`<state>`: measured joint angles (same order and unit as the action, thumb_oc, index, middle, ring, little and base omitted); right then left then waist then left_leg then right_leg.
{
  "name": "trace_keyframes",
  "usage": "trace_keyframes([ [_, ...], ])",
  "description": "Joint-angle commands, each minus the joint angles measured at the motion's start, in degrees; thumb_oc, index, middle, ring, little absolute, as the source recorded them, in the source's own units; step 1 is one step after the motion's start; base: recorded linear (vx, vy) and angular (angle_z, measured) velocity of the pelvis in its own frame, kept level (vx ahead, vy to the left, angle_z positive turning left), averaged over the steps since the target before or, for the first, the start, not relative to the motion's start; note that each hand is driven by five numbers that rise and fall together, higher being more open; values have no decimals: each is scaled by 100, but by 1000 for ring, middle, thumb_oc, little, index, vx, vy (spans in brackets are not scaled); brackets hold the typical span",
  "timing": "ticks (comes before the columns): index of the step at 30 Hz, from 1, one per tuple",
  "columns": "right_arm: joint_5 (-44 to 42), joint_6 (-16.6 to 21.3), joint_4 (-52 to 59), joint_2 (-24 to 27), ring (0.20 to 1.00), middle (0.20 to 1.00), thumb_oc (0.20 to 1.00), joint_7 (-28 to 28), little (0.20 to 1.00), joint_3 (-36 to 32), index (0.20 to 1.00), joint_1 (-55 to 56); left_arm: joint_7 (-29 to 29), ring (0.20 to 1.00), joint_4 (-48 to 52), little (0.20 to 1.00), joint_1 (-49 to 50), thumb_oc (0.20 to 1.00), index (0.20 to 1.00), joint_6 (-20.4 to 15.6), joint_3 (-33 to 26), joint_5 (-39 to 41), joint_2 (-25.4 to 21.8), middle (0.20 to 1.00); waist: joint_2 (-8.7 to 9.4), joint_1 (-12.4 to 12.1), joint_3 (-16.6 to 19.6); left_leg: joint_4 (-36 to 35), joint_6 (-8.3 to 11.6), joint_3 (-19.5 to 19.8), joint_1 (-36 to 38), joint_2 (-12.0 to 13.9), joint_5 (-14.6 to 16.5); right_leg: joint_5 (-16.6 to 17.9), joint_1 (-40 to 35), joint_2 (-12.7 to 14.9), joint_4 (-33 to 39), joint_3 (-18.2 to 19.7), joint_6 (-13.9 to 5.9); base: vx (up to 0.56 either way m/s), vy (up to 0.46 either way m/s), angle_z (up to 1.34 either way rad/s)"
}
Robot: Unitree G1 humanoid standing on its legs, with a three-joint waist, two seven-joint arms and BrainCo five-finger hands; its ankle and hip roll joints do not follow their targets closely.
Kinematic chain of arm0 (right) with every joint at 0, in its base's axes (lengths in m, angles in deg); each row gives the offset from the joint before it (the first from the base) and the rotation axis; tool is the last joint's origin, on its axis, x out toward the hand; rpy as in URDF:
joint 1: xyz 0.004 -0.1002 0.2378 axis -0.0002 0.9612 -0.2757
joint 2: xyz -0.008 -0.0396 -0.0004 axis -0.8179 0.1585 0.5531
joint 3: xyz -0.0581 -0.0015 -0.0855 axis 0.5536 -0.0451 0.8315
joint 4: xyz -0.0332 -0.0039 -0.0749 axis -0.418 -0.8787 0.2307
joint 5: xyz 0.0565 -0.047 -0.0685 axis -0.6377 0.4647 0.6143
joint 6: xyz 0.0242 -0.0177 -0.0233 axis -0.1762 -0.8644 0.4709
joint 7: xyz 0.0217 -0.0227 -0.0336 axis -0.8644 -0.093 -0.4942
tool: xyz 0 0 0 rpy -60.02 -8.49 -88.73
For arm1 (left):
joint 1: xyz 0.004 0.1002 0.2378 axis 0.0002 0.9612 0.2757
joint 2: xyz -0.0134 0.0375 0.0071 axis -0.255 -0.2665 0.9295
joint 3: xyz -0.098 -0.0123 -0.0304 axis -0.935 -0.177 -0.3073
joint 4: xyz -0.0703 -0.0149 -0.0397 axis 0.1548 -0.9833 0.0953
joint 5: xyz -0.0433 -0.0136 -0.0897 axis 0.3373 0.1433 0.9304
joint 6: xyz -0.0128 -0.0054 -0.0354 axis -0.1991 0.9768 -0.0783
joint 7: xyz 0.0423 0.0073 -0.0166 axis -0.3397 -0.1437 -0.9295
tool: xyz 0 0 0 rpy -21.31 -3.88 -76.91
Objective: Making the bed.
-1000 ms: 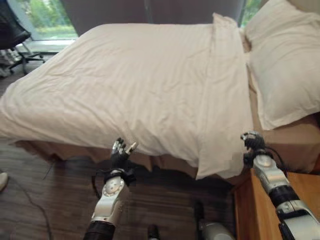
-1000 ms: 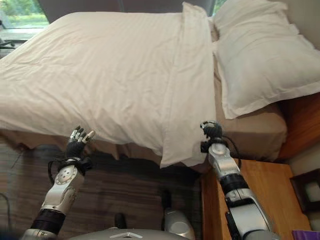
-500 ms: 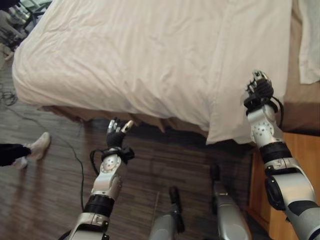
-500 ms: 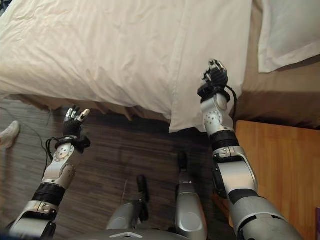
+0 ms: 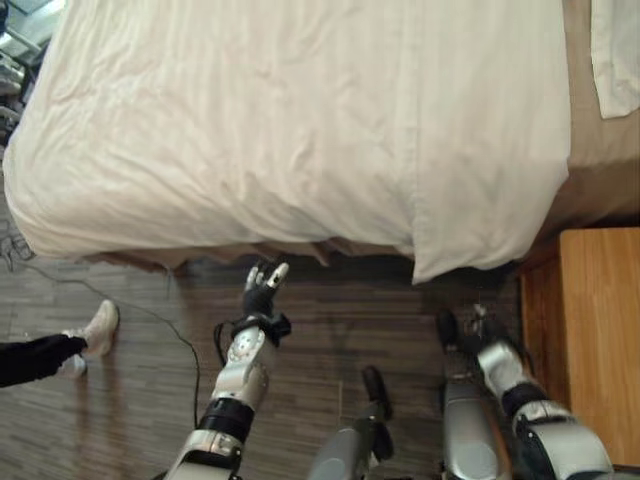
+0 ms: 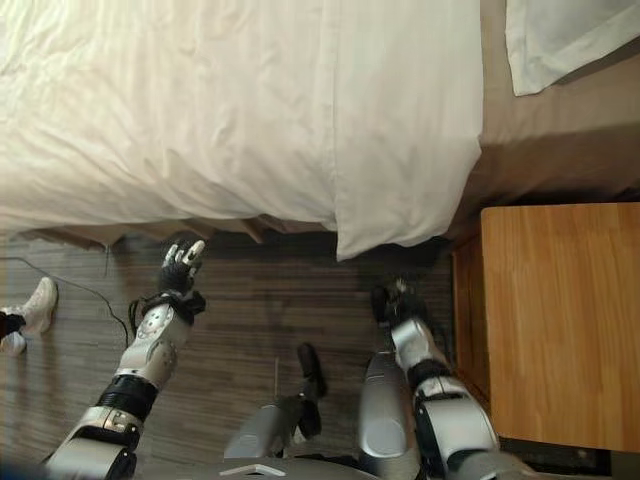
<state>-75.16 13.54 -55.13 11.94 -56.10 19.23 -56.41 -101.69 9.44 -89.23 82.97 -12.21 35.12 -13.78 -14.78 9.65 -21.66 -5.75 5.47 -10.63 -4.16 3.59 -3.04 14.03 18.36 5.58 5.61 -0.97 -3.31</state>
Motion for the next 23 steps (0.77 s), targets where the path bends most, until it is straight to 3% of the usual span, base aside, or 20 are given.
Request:
trace_keyframes([
  [1,1279,-280,-300,-82,200,200,200,-146,200,-187,200,117,52,1000,211,1000,3,1000,1000,-143,-206,17,-276,1000,312,63,318,75,161,49,134,71,286,-794,-441,663,-61,197,-731,61,38,13],
  [2,1300,-283,-298,-80,200,200,200,-150,200,-191,200,132,47,1000,229,1000,25,1000,1000,-134,-205,13,-269,1000,312,75,298,75,160,54,168,69,291,-803,-479,667,-61,190,-733,50,24,13],
  [3,1633,-318,-276,21,598,598,598,-162,598,-154,598,302,38,1000,265,1000,53,1000,1000,-126,-240,-4,-263,1000,405,93,335,75,156,41,246,73,315,-801,-552,673,-61,161,-729,51,15,7],
  [4,2078,-352,-184,111,598,598,598,-174,598,-30,598,497,46,1000,390,1000,175,1000,1000,-102,-250,-71,-227,1000,519,115,382,75,147,41,371,85,344,-818,-671,669,-61,130,-729,58,34,-10],
  [5,2564,-437,-107,200,1000,1000,1000,-232,1000,170,1000,614,56,1000,435,1000,235,1000,1000,-76,-239,-117,-166,1000,627,116,430,75,140,39,465,101,363,-826,-752,656,-61,107,-723,78,17,-8],
  [6,2837,-449,18,223,1000,1000,1000,-250,1000,263,1000,793,59,1000,499,1000,348,1000,1000,-41,-212,-199,-102,1000,749,132,490,75,119,30,595,112,402,-844,-865,639,-61,98,-726,64,47,-4],
  [7,3704,-474,457,371,1000,1000,1000,-316,1000,667,1000,1052,71,1000,712,1000,554,1000,1000,-7,-227,-323,-31,1000,950,114,617,75,99,24,752,132,430,-851,-997,591,-61,115,-719,58,27,0],
  [8,3715,-480,474,368,1000,1000,1000,-313,1000,671,1000,1075,66,1000,731,1000,580,1000,1000,1,-228,-329,-28,1000,952,120,618,75,99,23,768,132,435,-856,-1013,591,-61,115,-720,45,53,-8],
  [9,4359,-418,1089,451,1000,1000,1000,-340,1000,986,1000,1272,27,1000,1064,1000,801,1000,1000,-6,-234,-559,51,1000,1149,76,773,75,76,33,895,153,460,-863,-1149,550,-61,97,-715,22,23,-12],
  [11,4643,-436,1597,495,1000,1000,1000,-396,1000,1130,1000,1476,22,1000,1299,1000,996,1000,1000,38,-240,-724,73,1000,1241,65,848,75,66,50,948,165,468,-873,-1220,540,-61,88,-717,11,11,-5],
  [12,4813,-331,2141,491,1000,1000,1000,-366,1000,1176,1000,1633,2,1000,1691,1000,1216,1000,1000,66,-301,-937,43,1000,1385,23,1003,75,50,102,1008,188,480,-875,-1312,517,-61,58,-718,0,0,0],
  [18,5743,-146,3635,774,1000,1000,1000,-348,1000,1462,1000,1711,-9,1000,2300,1000,1801,1000,1000,198,-327,-1653,-112,1000,1667,-96,1314,75,-8,215,1232,197,549,-928,-1628,493,-93,-3,-723,7,39,5],
  [23,5960,-116,4102,772,1000,1000,1000,-418,1000,1622,1000,1702,101,1000,2463,1000,2026,1000,1000,310,-60,-2021,-146,1000,1773,-133,1475,75,-78,225,1368,149,607,-923,-1762,526,-95,-8,-759,-9,54,2],
])
